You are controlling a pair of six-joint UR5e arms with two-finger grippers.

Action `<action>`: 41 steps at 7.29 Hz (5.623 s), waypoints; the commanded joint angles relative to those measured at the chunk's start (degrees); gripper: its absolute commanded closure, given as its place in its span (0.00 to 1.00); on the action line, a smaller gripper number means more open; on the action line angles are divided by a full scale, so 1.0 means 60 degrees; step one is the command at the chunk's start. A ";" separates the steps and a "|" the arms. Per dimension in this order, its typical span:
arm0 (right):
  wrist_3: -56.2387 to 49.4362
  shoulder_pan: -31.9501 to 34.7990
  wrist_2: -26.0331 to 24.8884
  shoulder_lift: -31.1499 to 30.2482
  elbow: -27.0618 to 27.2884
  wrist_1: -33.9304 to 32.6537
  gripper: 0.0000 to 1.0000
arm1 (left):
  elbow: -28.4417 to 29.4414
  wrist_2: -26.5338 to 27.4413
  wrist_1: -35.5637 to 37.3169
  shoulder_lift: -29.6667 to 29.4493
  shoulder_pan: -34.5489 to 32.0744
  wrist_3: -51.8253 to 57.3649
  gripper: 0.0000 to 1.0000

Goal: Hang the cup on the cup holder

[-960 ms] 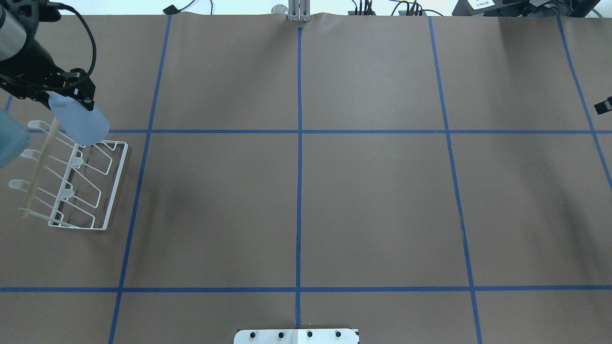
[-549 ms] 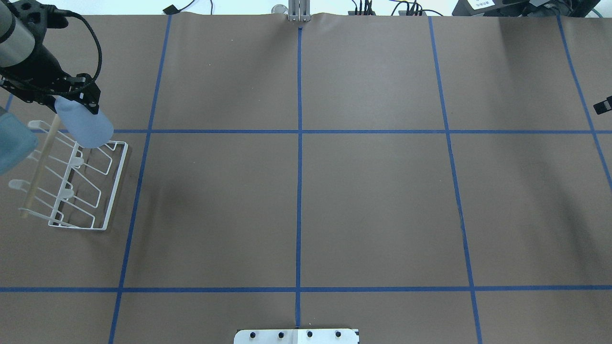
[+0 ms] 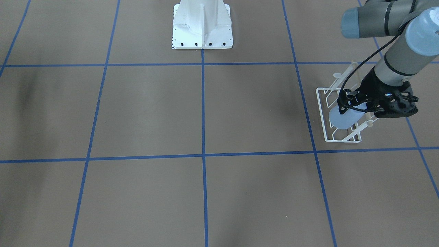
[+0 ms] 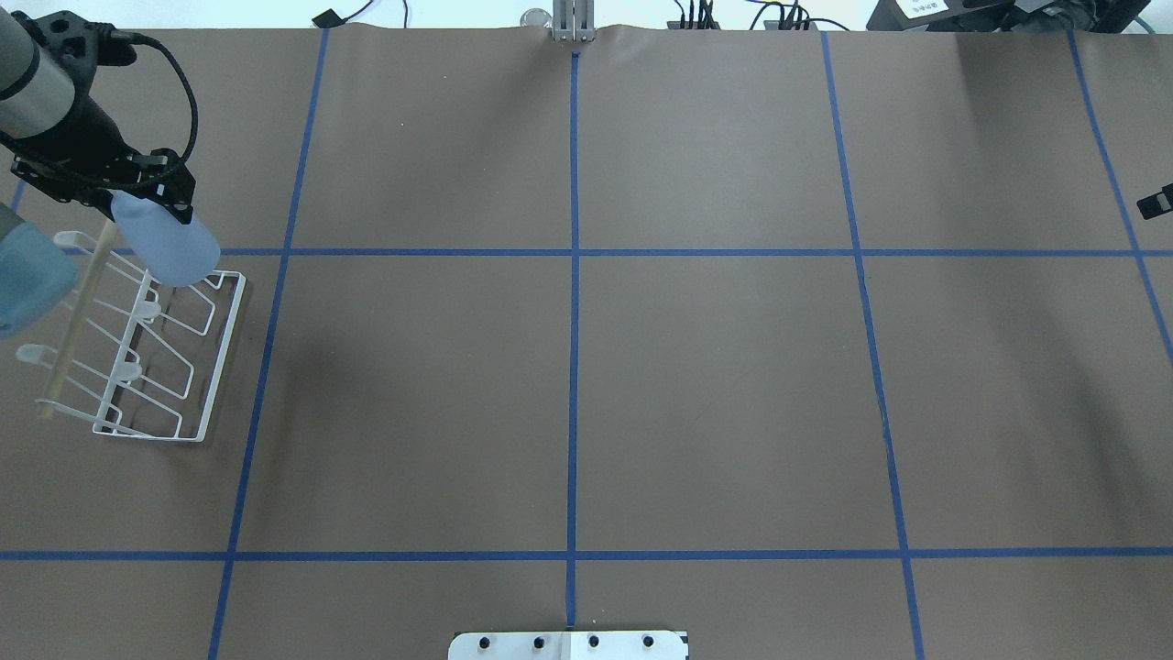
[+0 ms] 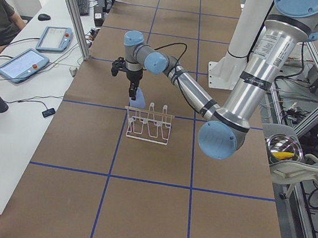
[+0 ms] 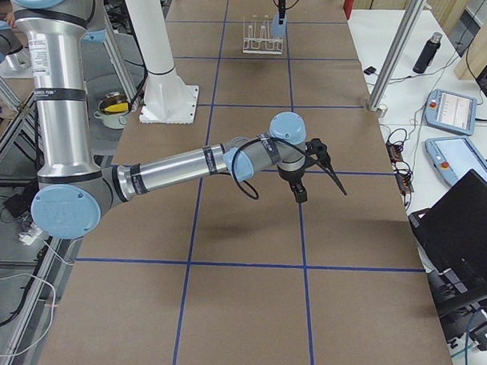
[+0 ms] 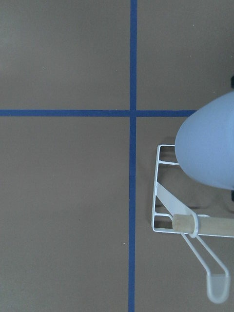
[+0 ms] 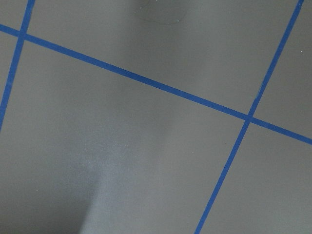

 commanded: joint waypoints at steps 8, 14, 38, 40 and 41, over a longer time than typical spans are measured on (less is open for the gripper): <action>0.0055 0.0058 0.0187 0.0015 0.0964 -0.1330 0.00 | -0.0715 -0.0016 -0.0932 0.0931 -0.0124 0.0595 0.02; -0.0440 0.0527 0.0069 -0.0145 0.0456 -0.2139 0.00 | -0.0486 -0.0088 -0.0990 0.3203 -0.3361 0.6220 0.02; -0.1366 0.0483 -0.0824 -0.0498 0.0601 -0.2681 0.00 | -0.0118 -0.1480 -0.1884 0.3526 -0.3378 0.4776 0.02; -0.1250 0.0483 -0.0795 -0.0410 0.0673 -0.2666 0.00 | -0.0175 -0.1480 -0.1884 0.3512 -0.3378 0.4747 0.02; -0.1249 0.0483 -0.0795 -0.0381 0.0674 -0.2666 0.00 | -0.0191 -0.1437 -0.1971 0.3526 -0.3392 0.4746 0.02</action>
